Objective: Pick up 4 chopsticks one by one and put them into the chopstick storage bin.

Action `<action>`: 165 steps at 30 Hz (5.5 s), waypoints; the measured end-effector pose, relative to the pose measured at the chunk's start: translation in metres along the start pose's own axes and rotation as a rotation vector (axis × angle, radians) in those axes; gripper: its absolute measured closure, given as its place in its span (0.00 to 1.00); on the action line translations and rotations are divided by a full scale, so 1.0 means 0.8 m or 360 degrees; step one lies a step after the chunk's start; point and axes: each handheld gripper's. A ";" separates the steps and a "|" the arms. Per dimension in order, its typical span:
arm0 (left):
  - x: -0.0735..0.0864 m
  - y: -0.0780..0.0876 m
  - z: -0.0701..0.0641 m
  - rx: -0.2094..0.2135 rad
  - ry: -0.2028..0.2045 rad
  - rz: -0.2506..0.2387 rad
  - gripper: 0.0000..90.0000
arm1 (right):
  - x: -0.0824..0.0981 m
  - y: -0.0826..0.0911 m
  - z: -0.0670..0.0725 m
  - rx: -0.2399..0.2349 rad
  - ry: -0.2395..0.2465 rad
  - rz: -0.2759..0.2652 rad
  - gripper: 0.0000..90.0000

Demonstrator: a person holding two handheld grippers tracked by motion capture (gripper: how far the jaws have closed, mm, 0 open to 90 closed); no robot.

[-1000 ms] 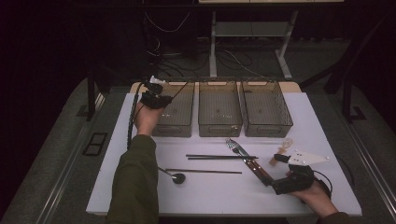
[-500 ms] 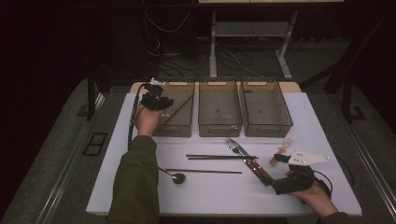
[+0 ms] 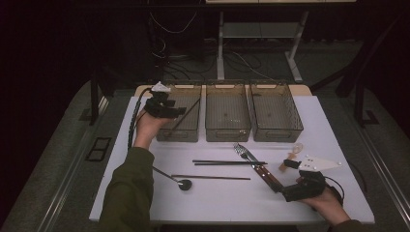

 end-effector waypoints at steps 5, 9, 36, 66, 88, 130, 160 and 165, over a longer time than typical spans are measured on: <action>0.005 0.012 -0.014 0.0080 -0.0093 -0.0014 0.34 | 0.000 0.000 -0.001 0.0003 -0.0006 -0.0007 0.01; 0.012 0.017 -0.024 0.0124 -0.0156 -0.0014 0.32 | 0.000 0.001 -0.001 -0.0002 -0.0010 -0.0009 0.01; 0.067 0.028 -0.122 0.0314 -0.0463 -0.0051 0.36 | 0.000 0.001 -0.003 -0.0004 -0.0035 0.0006 0.01; 0.107 -0.022 -0.179 0.0557 -0.0756 0.0173 0.87 | 0.001 0.001 -0.002 0.0002 -0.0023 0.0018 0.01; 0.116 -0.052 -0.172 0.0570 -0.0853 0.0377 0.89 | 0.001 0.001 -0.002 0.0003 -0.0017 0.0020 0.01; 0.112 -0.051 -0.166 0.0592 -0.0884 0.0319 0.94 | 0.000 0.001 -0.003 0.0002 -0.0015 0.0020 0.01; 0.096 -0.017 -0.150 0.0510 -0.0677 0.0264 0.94 | 0.000 0.000 -0.003 0.0005 -0.0014 0.0022 0.01; 0.094 -0.008 -0.147 0.0497 -0.0622 0.0270 0.94 | 0.000 0.001 -0.003 0.0005 -0.0016 0.0021 0.01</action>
Point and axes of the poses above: each handheld gripper's, and its own axes: y roughly backward along the jaws, x roughly out of its underside, z roughly to its left, and after that the axes turned 14 degrees about z, right-handed
